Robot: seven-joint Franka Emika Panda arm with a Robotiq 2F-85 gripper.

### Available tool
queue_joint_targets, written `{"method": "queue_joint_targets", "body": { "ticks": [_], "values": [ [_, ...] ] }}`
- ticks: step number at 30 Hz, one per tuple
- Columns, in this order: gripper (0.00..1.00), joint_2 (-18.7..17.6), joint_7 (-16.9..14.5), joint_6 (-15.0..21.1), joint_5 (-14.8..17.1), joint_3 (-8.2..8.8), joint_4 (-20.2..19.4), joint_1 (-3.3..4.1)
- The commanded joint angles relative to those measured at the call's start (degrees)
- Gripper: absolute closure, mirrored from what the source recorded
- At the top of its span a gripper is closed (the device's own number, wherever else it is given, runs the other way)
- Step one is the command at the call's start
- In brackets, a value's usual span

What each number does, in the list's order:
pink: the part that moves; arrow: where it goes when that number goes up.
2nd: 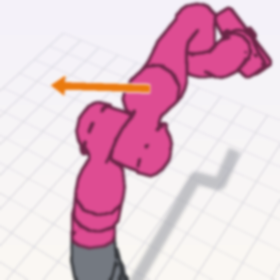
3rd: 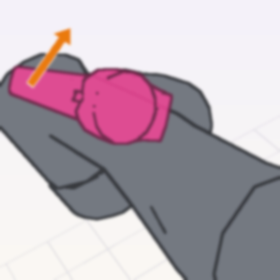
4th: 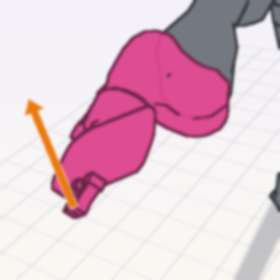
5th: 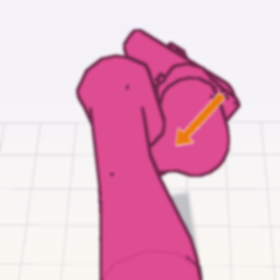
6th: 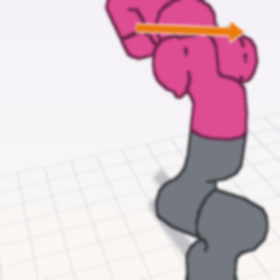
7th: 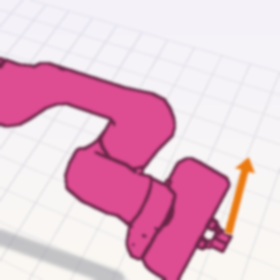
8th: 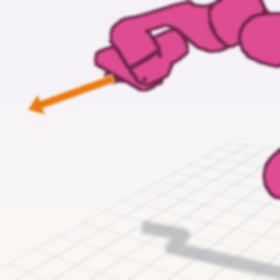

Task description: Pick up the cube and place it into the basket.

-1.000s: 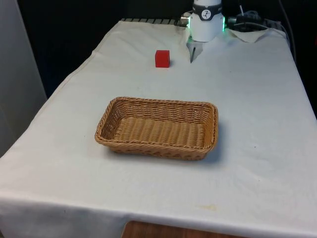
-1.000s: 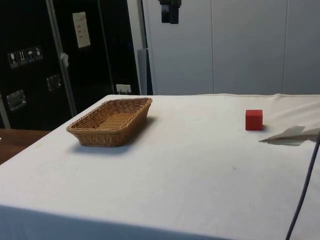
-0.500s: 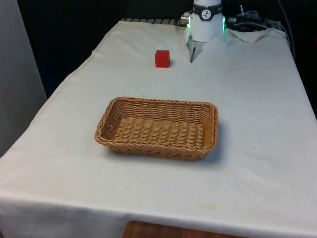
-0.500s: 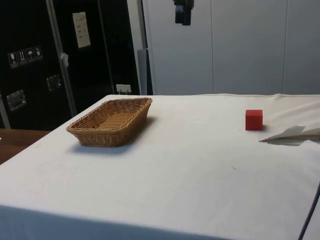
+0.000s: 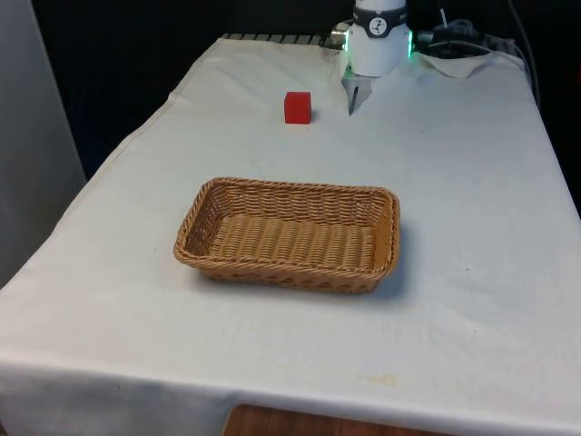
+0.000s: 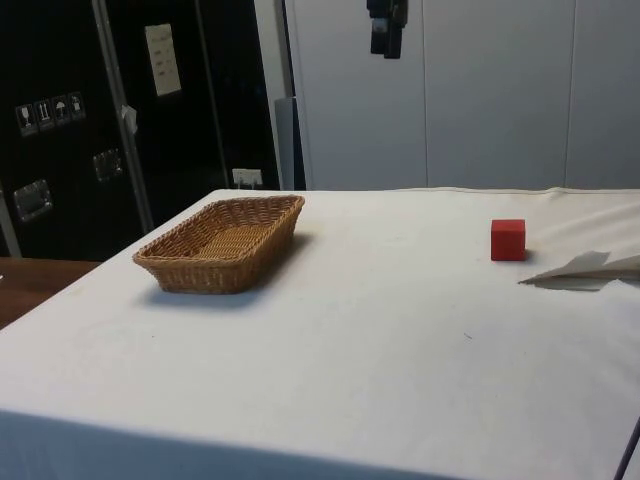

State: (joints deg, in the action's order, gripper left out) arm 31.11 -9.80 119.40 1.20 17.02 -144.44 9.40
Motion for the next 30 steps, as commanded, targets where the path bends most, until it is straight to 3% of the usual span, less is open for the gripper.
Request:
{"method": "queue_joint_targets", "body": {
  "ticks": [1,2,8,10,11,14,16,17,18,19,25,26,27,30],
  "values": [
    [0.00,0.0,-0.1,0.0,-0.1,0.23,0.0,0.00],
    [0.00,0.2,-0.3,0.2,-0.5,0.69,-0.2,-0.40],
    [0.00,0.9,-0.4,-0.3,-1.1,2.01,-0.5,-0.74],
    [0.00,0.3,-0.5,-0.3,-0.7,2.23,-0.1,-0.34],
    [0.00,1.3,-0.3,-0.6,-1.3,2.23,-0.7,-0.86],
    [0.00,2.8,-0.3,-1.6,-2.5,2.69,-1.3,-1.15],
    [0.00,3.6,-0.1,-2.1,-3.2,2.81,-1.8,-1.15],
    [0.00,3.1,-0.4,-2.2,-2.7,3.21,-1.3,-0.69],
    [0.00,3.6,-0.3,-2.4,-3.1,3.27,-1.7,-0.69],
    [0.00,4.4,0.1,-2.7,-4.0,2.86,-2.2,-1.20],
    [0.00,6.1,1.1,-5.2,-7.3,2.81,-3.3,-1.20],
    [0.00,6.0,0.8,-5.1,-6.8,3.21,-3.1,-0.74],
    [0.00,6.2,1.3,-5.6,-7.8,2.75,-3.4,-1.20],
    [0.00,6.7,1.6,-7.2,-9.4,2.64,-3.7,-1.26]
  ]
}}
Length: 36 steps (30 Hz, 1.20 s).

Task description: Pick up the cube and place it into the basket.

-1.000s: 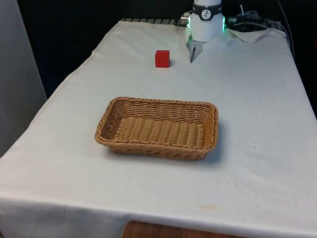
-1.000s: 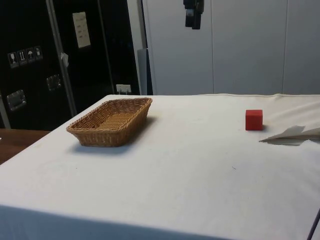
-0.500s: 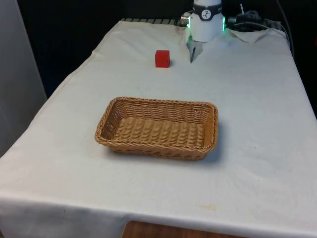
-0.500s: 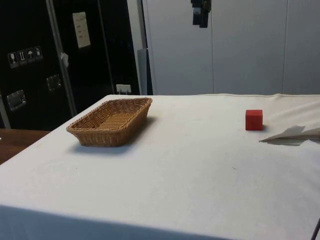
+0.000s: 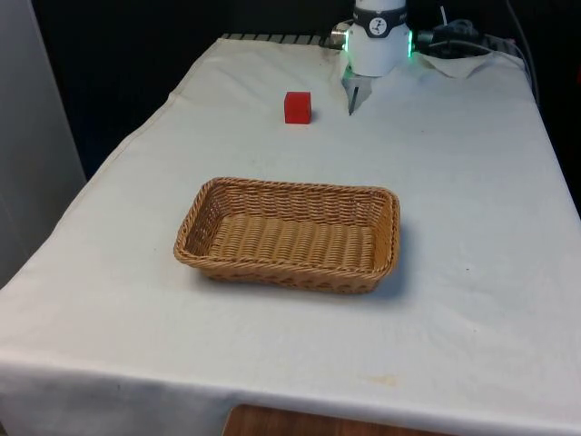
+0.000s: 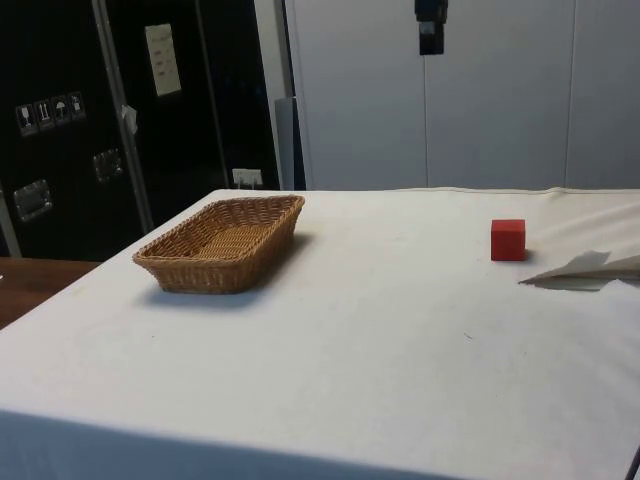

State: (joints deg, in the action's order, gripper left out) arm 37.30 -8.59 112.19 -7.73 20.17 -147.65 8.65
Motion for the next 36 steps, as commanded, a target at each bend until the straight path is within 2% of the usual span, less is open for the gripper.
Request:
{"method": "queue_joint_targets", "body": {
  "ticks": [1,2,3,4,13,14,15,20,21,22,23,26,29,30,31,36],
  "values": [
    [0.00,0.6,0.5,-0.4,-0.9,-0.52,-0.6,-0.52],
    [0.00,0.8,0.6,-0.8,-1.3,-0.52,-0.7,-0.52],
    [0.00,0.2,0.1,-0.5,-0.4,0.00,-0.1,0.00],
    [0.00,1.1,0.8,-1.5,-2.0,-0.46,-1.1,-0.52],
    [0.00,3.0,1.4,-3.6,-5.0,0.29,-4.1,-0.80],
    [0.00,2.8,1.3,-3.6,-4.8,0.57,-3.9,-0.40],
    [0.00,3.5,1.4,-3.5,-5.4,0.74,-4.9,-0.97],
    [0.00,4.4,1.3,-3.2,-6.4,1.95,-6.5,-1.32],
    [0.00,4.5,1.3,-3.2,-6.6,2.18,-6.8,-1.32],
    [0.00,4.2,1.4,-3.6,-6.2,2.23,-6.3,-0.92],
    [0.00,4.8,1.3,-3.1,-6.8,2.52,-7.0,-1.32],
    [0.00,5.2,1.2,-2.8,-7.8,3.67,-7.8,-1.49],
    [0.00,5.3,1.3,-2.0,-9.2,4.87,-8.6,-1.55],
    [0.00,5.0,1.3,-2.8,-8.8,4.98,-8.1,-1.09],
    [0.00,5.3,1.3,-1.8,-9.6,5.16,-8.8,-1.49],
    [0.00,5.2,1.4,0.6,-11.7,6.76,-10.4,-1.55]
  ]
}}
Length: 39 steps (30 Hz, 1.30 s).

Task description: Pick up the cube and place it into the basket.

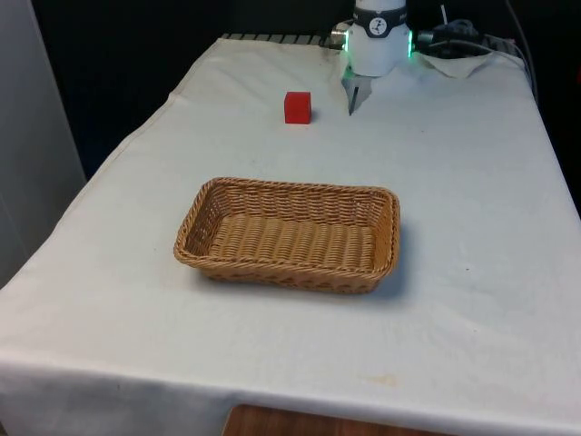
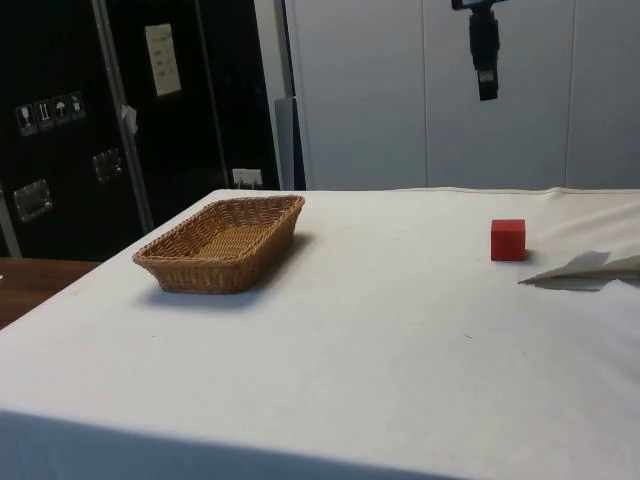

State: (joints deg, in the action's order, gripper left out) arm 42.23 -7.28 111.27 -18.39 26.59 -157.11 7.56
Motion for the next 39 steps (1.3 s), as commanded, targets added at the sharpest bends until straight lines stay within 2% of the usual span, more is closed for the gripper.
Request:
{"method": "queue_joint_targets", "body": {
  "ticks": [1,2,3,4,10,11,12,13,14,19,20,21,24,30,31,33,37,38,39],
  "values": [
    [0.00,0.3,0.1,1.5,-1.0,0.34,-0.9,-0.46],
    [0.00,0.3,0.1,2.4,-1.8,0.86,-1.5,-0.46],
    [0.00,0.0,0.1,1.4,-1.0,0.74,-0.9,0.00],
    [0.00,0.3,0.2,2.8,-2.1,1.09,-1.8,-0.52],
    [0.00,0.3,0.3,5.6,-4.9,3.09,-3.7,-0.69],
    [0.00,0.0,0.2,4.6,-4.2,3.09,-3.1,-0.11],
    [0.00,0.0,0.2,5.0,-4.6,3.44,-3.4,-0.17],
    [0.00,0.3,0.3,6.2,-5.8,3.84,-4.2,-0.80],
    [0.00,0.2,0.3,6.6,-6.3,4.24,-4.4,-0.86],
    [0.00,-0.5,0.3,8.6,-9.2,7.10,-5.8,-0.92],
    [0.00,-0.3,0.2,7.6,-8.7,7.05,-5.4,-0.34],
    [0.00,-0.7,0.2,9.1,-9.8,7.68,-6.0,-0.86],
    [0.00,-1.5,0.6,10.4,-10.9,9.17,-6.6,-0.52],
    [0.00,-2.3,0.4,10.5,-10.6,9.45,-6.8,-0.34],
    [0.00,-2.6,0.9,11.6,-11.2,9.40,-7.5,-0.57],
    [0.00,-2.8,0.9,11.7,-11.2,9.45,-7.7,-0.57],
    [0.00,-4.0,0.9,13.9,-11.9,10.43,-9.0,-0.80],
    [0.00,-4.4,0.9,14.4,-12.0,10.66,-9.2,-0.74],
    [0.00,-4.1,0.6,13.2,-11.3,10.49,-8.7,-0.40]
  ]
}}
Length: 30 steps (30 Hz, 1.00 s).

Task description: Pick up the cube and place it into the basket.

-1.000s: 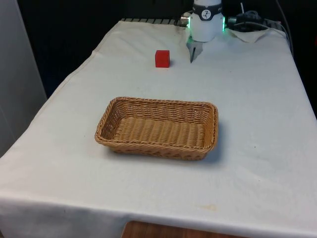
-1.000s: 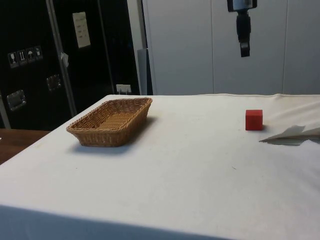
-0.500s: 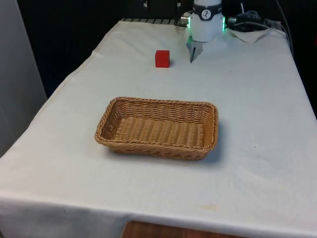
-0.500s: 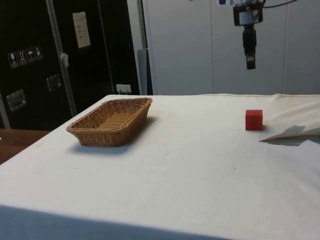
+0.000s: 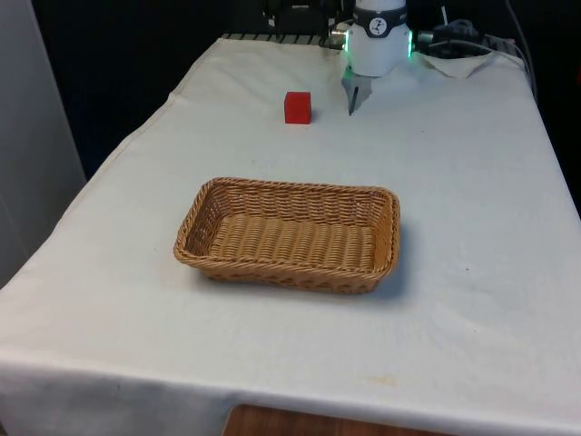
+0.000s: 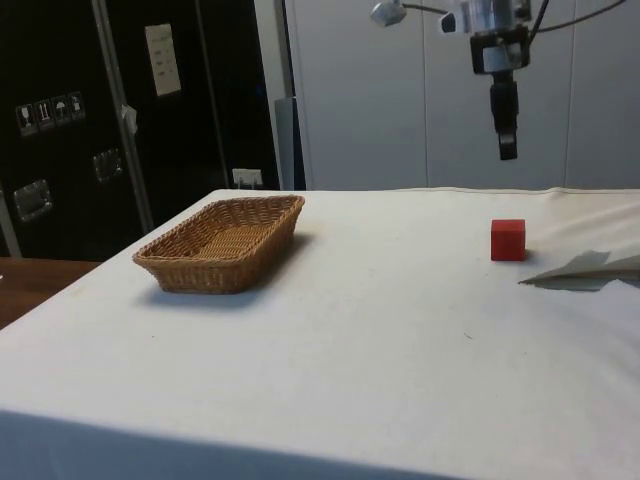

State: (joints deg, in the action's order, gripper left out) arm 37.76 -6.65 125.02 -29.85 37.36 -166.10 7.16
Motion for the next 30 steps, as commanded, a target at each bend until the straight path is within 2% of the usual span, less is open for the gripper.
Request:
{"method": "queue_joint_targets", "body": {
  "ticks": [1,10,16,18,19,28,29,30],
  "values": [
    [0.00,-0.7,0.3,1.7,-0.7,0.40,-0.6,-0.29],
    [0.00,-1.8,0.0,2.3,-0.1,0.69,-0.6,0.00],
    [0.00,-2.6,-0.1,5.2,-0.4,1.66,-1.9,0.06],
    [0.00,-3.6,-0.3,7.3,-0.5,2.35,-2.6,0.00],
    [0.00,-3.5,-0.3,6.4,-0.1,2.06,-2.4,0.00],
    [0.00,-8.5,-0.8,15.4,-0.5,3.61,-4.4,-0.11],
    [0.00,-8.2,-0.7,14.0,-0.1,3.27,-4.0,0.00],
    [0.00,-8.9,-0.9,16.2,-0.5,3.72,-4.5,-0.11]
  ]
}}
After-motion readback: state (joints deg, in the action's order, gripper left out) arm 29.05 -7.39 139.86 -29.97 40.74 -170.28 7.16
